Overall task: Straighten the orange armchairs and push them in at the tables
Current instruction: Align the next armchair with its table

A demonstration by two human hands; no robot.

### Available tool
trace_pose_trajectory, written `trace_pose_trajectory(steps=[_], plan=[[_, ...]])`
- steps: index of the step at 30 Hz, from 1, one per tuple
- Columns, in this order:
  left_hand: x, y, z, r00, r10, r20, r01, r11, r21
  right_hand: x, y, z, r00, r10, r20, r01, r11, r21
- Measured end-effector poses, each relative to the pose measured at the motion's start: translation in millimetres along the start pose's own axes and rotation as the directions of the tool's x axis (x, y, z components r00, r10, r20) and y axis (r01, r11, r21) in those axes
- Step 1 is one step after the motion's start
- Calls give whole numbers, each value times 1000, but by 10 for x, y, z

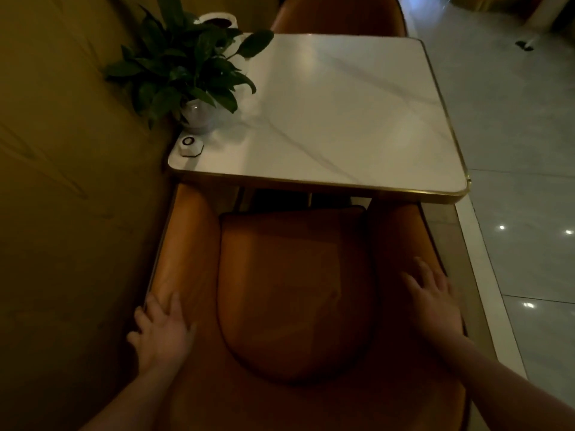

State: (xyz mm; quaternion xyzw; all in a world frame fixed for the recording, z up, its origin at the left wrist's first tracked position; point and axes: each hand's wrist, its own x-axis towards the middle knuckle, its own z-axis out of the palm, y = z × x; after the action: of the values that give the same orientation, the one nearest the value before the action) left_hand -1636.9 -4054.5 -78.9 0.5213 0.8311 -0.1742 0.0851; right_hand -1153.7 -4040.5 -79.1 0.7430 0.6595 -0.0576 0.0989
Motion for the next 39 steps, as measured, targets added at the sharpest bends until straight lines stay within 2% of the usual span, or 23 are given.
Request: trace_pose_trajectory(steps=[6, 16, 24, 26, 29, 33, 36, 39], plan=[[10, -10, 54, 999, 32, -14, -31, 998, 61, 86, 50, 28, 969, 236, 68, -244, 958, 150], [64, -1, 50, 996, 88, -12, -84, 979, 186, -3, -11, 0, 968, 239, 77, -247, 960, 133], [247, -251, 111, 979, 176, -100, -158, 973, 169, -348, -253, 95, 950, 306, 61, -311, 941, 135], [235, -276, 82, 977, 204, -66, -190, 966, 174, -372, -255, 97, 946, 320, 52, -325, 934, 147], [253, -262, 92, 987, 159, -28, -148, 963, 224, -360, -240, 112, 947, 320, 30, -320, 934, 158], [278, -289, 91, 987, 160, -3, -158, 979, 131, -357, -251, 75, 938, 348, 6, -344, 924, 165], [230, -187, 104, 978, 160, -133, -147, 984, 100, -344, -277, 74, 943, 333, 2, -330, 932, 149], [213, -116, 54, 992, 87, -94, -70, 983, 171, -381, -309, 69, 942, 333, 40, -335, 930, 149]])
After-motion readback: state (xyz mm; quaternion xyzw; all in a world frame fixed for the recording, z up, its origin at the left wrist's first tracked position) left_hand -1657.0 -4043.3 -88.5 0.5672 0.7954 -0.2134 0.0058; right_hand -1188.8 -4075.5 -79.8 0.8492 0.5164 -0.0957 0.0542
